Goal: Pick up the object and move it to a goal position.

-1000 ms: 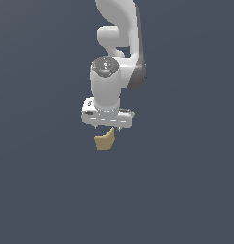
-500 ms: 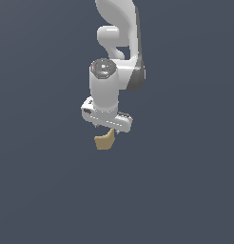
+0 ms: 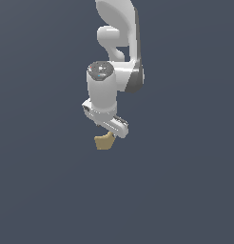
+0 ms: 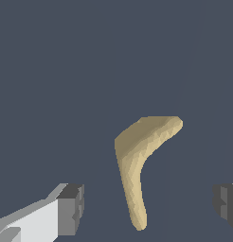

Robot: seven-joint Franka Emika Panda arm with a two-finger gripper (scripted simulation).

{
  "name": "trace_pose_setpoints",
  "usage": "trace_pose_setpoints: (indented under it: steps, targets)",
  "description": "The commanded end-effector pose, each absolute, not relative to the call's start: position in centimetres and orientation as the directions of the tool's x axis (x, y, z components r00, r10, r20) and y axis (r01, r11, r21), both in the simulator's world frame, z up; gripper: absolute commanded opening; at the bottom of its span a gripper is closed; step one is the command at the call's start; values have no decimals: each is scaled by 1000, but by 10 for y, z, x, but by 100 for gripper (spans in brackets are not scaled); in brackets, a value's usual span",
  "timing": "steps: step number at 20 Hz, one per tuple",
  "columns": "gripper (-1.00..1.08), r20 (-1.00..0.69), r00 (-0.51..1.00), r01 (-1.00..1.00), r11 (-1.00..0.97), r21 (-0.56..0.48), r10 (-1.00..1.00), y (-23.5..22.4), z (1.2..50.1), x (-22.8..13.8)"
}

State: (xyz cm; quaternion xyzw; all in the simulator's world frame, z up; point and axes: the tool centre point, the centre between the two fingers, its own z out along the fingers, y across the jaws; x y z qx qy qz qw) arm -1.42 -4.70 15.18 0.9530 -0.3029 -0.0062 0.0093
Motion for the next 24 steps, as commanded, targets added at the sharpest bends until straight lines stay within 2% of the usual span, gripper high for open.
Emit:
trace_pose_setpoints:
  steps: [1, 13, 24]
  targets:
    - [100, -4, 770, -637, -770, 17, -638, -48, 150, -14]
    - [100, 0, 600, -800, -600, 2, -800, -51, 146, -12]
    - [100, 0, 574, -819, -574, 0, -819, -51, 142, -12]
